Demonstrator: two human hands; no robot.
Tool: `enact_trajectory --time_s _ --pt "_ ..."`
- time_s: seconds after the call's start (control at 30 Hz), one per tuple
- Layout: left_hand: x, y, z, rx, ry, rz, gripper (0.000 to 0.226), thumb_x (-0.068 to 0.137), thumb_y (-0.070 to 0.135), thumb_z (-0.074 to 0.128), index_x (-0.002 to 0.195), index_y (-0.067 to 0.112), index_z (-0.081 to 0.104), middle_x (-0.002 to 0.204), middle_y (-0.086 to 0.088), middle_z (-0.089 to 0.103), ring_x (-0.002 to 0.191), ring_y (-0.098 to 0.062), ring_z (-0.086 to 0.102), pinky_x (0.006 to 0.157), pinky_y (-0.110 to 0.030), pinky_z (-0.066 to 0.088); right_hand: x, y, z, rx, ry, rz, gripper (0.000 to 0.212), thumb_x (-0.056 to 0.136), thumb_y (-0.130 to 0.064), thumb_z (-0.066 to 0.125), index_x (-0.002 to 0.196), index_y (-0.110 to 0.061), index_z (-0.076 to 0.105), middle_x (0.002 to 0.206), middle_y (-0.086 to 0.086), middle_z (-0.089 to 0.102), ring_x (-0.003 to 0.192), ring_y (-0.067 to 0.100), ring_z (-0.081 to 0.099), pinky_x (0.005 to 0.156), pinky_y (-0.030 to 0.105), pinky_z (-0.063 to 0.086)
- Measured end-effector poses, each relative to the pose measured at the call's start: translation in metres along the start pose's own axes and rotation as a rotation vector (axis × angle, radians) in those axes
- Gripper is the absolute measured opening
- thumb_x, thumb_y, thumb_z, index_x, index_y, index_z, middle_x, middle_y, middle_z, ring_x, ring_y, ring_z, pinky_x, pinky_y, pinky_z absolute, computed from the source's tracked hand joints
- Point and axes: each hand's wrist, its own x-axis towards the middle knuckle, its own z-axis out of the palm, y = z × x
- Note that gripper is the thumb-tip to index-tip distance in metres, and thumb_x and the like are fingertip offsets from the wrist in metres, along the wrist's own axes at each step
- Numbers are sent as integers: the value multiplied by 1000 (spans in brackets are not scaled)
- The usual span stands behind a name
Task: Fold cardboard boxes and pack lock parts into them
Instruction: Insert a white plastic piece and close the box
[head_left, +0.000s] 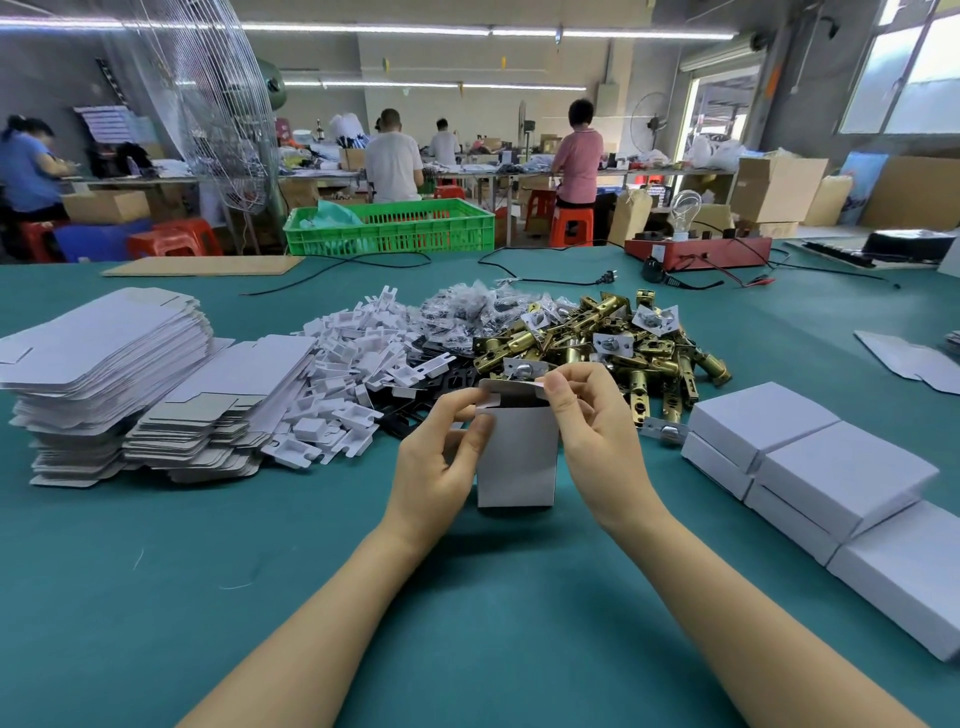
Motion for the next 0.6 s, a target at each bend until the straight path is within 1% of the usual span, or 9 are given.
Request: enact_trajectory --time_s 0.07,0.13,0.2,0.27,0.3,0.4,0.47,0.53,0.6 --pt "1 0 0 -7 -11 -11 27 95 27 53 114 46 54 90 27 64 58 -2 54 55 -11 40 0 1 0 -19 -16 -4 10 97 -27 51 95 -20 57 82 -11 57 69 -4 51 65 11 41" --pt "1 0 1 -8 -40 -28 29 96 26 52 115 48 53 86 30 62 59 2 52 58 -8 39 1 2 -1 -30 -28 -5 8 97 -27 52 96 -20 57 83 -13 57 69 -4 51 66 12 41" --pt "2 0 2 -13 -68 -48 30 95 25 51 117 45 53 76 30 59 59 5 50 59 -5 36 2 3 -2 -40 -39 -14 5 97 -24 52 97 -21 57 80 -19 57 69 -4 50 64 13 42" --pt "2 0 2 -26 -80 -62 29 94 26 50 118 42 53 72 26 58 59 5 49 60 -6 35 1 4 -3 -65 -54 -36 4 98 -22 53 97 -23 56 79 -24 58 69 -4 51 63 13 41" --pt "2 0 2 -35 -76 -64 28 94 27 50 117 43 53 75 24 59 61 3 50 61 -8 37 1 5 -3 -76 -54 -45 4 98 -22 53 97 -24 56 79 -25 58 68 -3 51 62 13 41" --pt "0 7 5 -45 -21 -56 23 95 29 49 114 41 55 97 14 63 75 -1 56 70 -17 45 0 5 -3 -112 -42 -78 6 98 -24 52 97 -27 56 78 -24 58 64 -3 49 57 13 38" --pt "3 14 5 -72 68 -67 13 95 32 49 105 35 55 95 15 63 78 -3 58 70 -21 47 0 5 -3 -122 -50 -92 7 99 -23 50 97 -26 57 74 -23 55 60 -2 46 54 13 35" --pt "8 19 3 -119 133 -88 7 94 33 51 99 30 54 89 22 62 77 -1 59 69 -25 50 1 5 -3 -117 -60 -97 8 100 -22 50 98 -24 57 68 -21 51 55 0 40 52 13 31" --pt "12 24 2 -143 130 -99 8 94 31 54 102 32 55 89 25 61 78 1 59 69 -20 49 1 5 -4 -105 -64 -97 8 100 -20 50 98 -22 58 66 -19 49 54 1 38 51 14 30"
